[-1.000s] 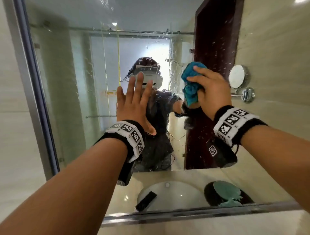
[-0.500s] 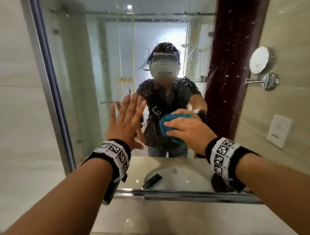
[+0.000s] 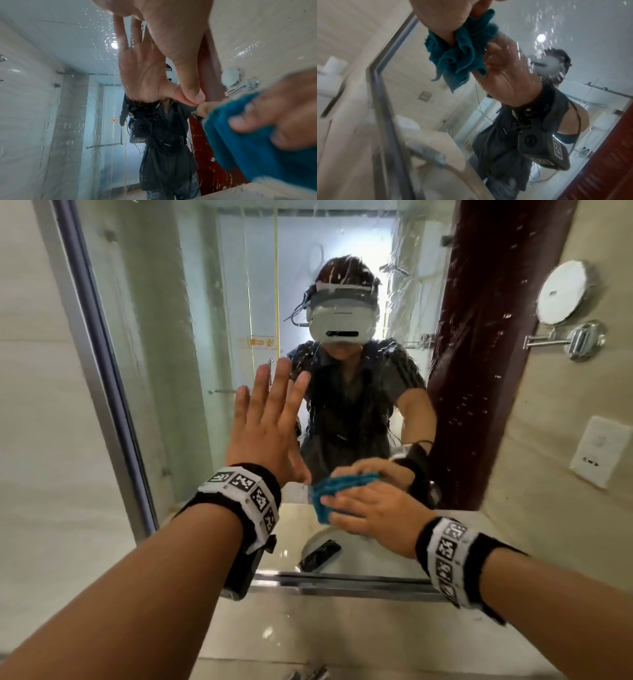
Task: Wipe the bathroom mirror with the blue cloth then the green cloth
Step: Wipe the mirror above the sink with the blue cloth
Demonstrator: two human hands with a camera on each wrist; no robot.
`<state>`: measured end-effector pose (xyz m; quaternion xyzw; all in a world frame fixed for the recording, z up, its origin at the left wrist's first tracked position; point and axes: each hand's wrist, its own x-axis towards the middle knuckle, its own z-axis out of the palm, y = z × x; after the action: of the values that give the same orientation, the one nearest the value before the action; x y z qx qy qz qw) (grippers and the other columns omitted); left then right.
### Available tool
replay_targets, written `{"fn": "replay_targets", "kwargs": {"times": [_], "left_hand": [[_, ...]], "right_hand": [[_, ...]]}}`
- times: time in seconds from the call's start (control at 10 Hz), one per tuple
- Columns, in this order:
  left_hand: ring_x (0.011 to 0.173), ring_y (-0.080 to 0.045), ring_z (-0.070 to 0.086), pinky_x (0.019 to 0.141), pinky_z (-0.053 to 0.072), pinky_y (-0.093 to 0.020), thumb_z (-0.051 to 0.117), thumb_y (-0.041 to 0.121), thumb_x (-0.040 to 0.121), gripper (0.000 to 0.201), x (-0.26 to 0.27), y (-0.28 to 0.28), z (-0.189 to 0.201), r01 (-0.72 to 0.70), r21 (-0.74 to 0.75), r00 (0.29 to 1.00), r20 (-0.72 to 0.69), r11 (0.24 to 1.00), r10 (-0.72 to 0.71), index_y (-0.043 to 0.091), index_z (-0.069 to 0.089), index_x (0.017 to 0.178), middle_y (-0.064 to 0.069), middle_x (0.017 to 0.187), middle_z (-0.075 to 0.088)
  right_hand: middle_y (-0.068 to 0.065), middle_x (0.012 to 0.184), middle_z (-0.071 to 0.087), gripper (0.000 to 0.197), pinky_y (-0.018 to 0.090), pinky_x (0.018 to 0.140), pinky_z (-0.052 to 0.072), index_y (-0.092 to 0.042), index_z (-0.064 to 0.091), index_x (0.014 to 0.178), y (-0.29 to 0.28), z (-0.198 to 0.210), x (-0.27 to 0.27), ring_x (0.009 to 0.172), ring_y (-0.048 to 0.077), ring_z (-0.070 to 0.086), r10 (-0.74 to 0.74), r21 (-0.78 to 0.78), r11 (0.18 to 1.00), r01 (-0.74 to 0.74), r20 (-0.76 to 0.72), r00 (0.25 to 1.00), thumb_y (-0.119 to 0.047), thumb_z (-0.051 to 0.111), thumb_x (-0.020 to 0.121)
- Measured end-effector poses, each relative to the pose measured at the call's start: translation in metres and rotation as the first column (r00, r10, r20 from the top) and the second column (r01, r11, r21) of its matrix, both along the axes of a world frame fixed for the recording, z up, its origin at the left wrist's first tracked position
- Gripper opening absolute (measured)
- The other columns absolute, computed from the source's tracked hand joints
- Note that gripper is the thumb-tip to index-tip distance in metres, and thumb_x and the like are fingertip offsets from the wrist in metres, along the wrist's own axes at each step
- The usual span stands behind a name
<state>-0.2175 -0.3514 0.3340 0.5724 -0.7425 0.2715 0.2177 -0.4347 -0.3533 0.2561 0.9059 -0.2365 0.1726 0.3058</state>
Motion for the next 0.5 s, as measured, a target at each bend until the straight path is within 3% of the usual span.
{"fn": "replay_targets", "kwargs": {"times": [0.1,0.2,0.3,0.4,0.5], "left_hand": [[0.133,-0.024,-0.038,0.114,-0.015,-0.047,0.076,0.068,0.053,0.148,0.001,0.001,0.002,0.0,0.02,1.0,0.012,1.0,-0.001,0.025,-0.039,0.136,-0.002,0.141,-0.046],[0.133,-0.022,-0.037,0.114,-0.015,-0.046,0.078,0.066,0.051,0.149,0.003,0.002,0.002,0.029,0.011,1.0,-0.008,1.0,-0.029,0.026,-0.036,0.138,-0.001,0.143,-0.043],[0.134,-0.022,-0.035,0.114,-0.014,-0.046,0.08,0.064,0.049,0.15,0.003,0.002,0.001,0.04,-0.01,0.999,-0.007,0.999,-0.04,0.025,-0.033,0.139,-0.001,0.146,-0.039],[0.136,-0.022,-0.033,0.114,-0.014,-0.046,0.081,0.062,0.049,0.15,0.002,0.001,0.0,0.045,-0.02,0.999,-0.007,0.999,-0.045,0.024,-0.032,0.14,-0.002,0.148,-0.036],[0.139,-0.025,-0.028,0.115,-0.012,-0.047,0.083,0.059,0.049,0.148,0.003,0.0,-0.001,0.052,-0.038,0.999,-0.011,0.998,-0.053,0.024,-0.026,0.143,-0.003,0.15,-0.032]], "right_hand": [[-0.018,0.12,0.06,0.031,0.03,0.103,0.03,-0.034,0.07,0.106,0.015,-0.032,-0.023,0.119,0.004,0.048,-0.143,0.037,0.988,0.153,-0.189,0.972,-0.036,0.044,0.092],[-0.011,0.123,0.061,0.033,0.034,0.104,0.03,-0.027,0.07,0.11,0.012,0.0,-0.029,0.122,0.009,0.048,-0.083,0.046,0.995,0.085,-0.046,0.996,-0.027,0.043,0.091],[0.003,0.13,0.057,0.04,0.039,0.105,0.032,-0.016,0.064,0.12,0.008,0.046,-0.03,0.121,0.02,0.047,-0.121,-0.167,0.975,0.145,0.145,0.982,-0.007,0.061,0.081],[0.01,0.13,0.056,0.048,0.035,0.099,0.039,-0.012,0.06,0.122,0.01,0.069,-0.026,0.11,0.024,0.047,-0.149,-0.305,0.908,0.288,0.406,0.902,-0.001,0.069,0.076],[0.004,0.137,0.046,0.038,0.045,0.091,0.048,-0.02,0.048,0.13,-0.001,0.034,-0.027,0.114,0.028,0.052,-0.248,-0.297,0.895,0.333,0.289,0.925,-0.013,0.052,0.092]]}}
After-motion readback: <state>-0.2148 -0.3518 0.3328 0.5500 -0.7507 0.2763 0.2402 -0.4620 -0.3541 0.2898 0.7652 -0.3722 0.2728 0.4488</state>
